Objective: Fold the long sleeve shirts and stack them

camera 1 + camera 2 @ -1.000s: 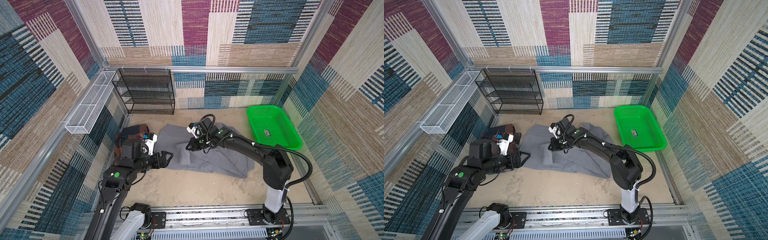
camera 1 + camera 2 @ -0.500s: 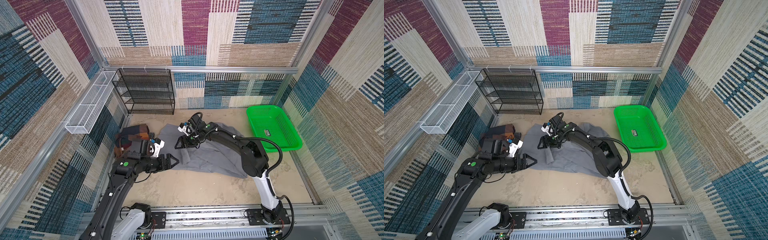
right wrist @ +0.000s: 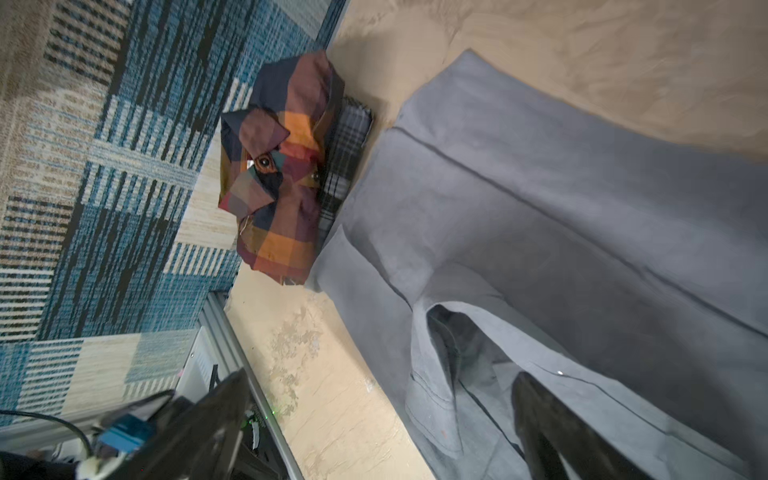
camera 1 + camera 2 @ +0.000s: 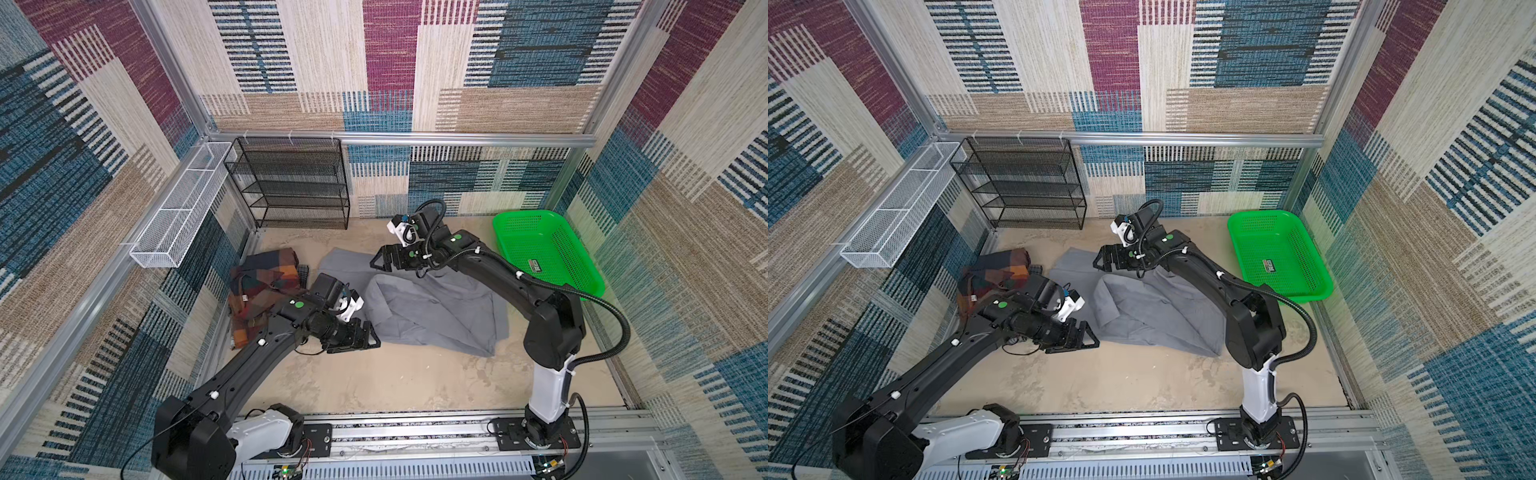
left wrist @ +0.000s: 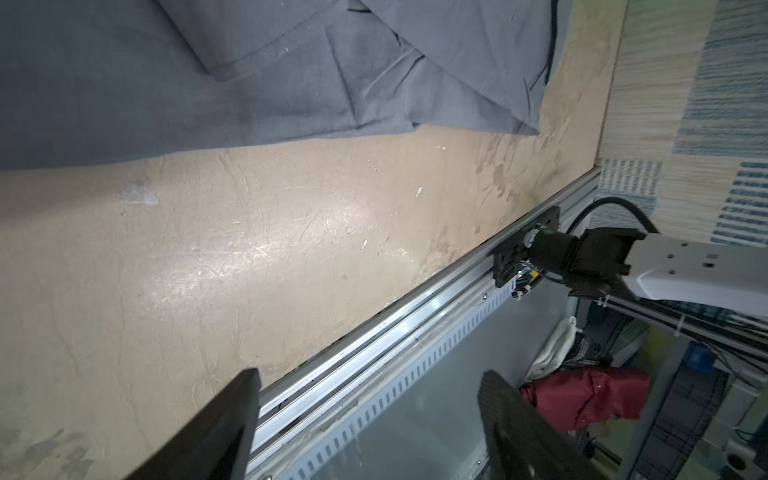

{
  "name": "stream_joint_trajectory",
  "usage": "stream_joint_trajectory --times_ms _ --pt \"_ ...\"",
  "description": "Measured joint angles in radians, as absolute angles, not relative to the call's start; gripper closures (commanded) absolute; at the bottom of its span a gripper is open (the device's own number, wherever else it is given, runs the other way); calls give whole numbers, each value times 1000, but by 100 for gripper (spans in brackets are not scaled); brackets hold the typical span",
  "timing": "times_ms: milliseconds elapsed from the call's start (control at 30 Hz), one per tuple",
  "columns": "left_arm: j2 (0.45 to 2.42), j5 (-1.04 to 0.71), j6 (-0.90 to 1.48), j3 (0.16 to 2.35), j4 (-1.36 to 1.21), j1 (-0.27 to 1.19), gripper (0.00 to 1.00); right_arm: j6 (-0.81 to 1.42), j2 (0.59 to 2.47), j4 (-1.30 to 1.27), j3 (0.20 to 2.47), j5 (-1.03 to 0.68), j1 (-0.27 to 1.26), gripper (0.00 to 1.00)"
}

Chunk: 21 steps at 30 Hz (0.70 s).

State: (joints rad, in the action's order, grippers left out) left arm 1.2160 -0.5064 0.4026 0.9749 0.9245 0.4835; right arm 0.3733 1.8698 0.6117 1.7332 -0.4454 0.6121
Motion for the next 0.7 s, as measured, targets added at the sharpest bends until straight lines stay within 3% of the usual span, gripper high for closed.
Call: stream_joint_trajectory --times_ms 433,700 --pt "1599 -84 532 1293 910 709 12 357 1435 576 1412 -239 513 0" --pt "1764 134 686 1452 935 764 21 339 1225 575 1277 -146 478 0"
